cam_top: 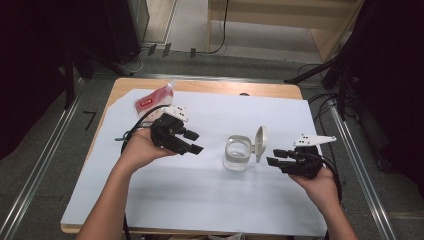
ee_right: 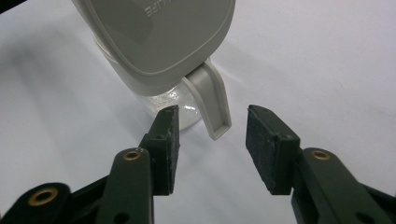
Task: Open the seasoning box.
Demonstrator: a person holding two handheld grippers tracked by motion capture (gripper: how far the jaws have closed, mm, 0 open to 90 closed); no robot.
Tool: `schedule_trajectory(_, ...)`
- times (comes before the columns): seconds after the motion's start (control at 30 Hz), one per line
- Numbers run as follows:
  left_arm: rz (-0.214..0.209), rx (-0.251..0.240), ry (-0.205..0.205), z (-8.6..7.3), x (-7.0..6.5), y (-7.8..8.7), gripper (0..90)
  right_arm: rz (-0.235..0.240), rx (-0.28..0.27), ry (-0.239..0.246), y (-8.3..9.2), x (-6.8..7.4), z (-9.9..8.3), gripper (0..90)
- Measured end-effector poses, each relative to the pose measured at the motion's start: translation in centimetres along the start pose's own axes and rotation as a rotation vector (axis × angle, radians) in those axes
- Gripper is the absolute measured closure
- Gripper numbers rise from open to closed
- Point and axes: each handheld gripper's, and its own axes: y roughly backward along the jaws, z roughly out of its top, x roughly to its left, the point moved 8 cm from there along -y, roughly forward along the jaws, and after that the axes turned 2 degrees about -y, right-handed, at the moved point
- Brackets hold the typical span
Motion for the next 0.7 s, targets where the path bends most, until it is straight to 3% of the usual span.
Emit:
schedule_trajectory(0.37,0.056,-0.023,0.071,-2.1,1.5,2.5,46.1,0.010,0.005,0.005,-0.4,0.2,0.3,54.3)
schedule_trajectory(0.7,0.135,-0.054,0.122,-4.0,3.3,5.5,46.2,0.009,0.012,0.006,-0.5,0.0,0.2,54.1)
